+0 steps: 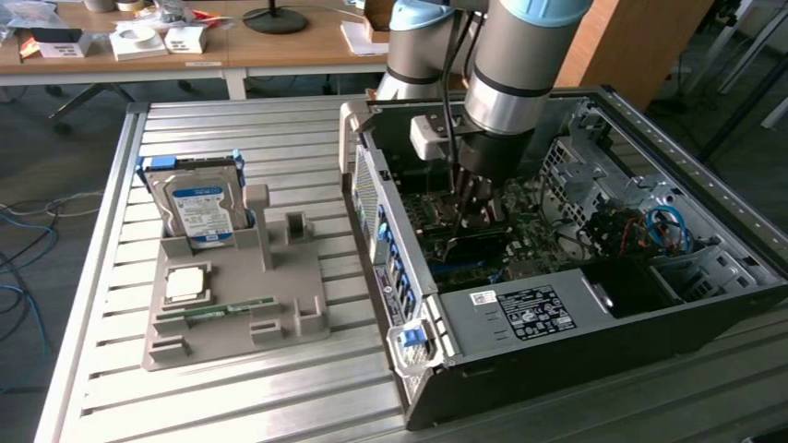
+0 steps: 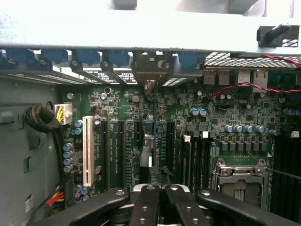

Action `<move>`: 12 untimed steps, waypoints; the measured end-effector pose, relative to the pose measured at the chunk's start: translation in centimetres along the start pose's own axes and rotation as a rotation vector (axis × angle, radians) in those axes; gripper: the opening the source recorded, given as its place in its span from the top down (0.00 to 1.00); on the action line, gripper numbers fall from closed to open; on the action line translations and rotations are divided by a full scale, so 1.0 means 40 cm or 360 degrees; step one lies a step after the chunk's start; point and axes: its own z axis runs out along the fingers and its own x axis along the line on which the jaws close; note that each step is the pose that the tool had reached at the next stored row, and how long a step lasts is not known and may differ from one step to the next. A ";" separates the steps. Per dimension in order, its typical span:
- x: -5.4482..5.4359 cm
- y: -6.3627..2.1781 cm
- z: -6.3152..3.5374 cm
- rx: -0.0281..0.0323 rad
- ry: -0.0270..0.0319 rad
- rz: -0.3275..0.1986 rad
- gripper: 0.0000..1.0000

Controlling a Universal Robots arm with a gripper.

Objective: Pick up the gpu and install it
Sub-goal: 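Press down on the gpu until it lock into place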

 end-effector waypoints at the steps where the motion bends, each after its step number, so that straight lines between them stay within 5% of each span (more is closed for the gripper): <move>1: 0.000 0.000 0.000 0.00000 -0.00001 0.0000 0.89; 12: 0.000 0.000 0.006 0.00001 -0.00002 0.0000 0.89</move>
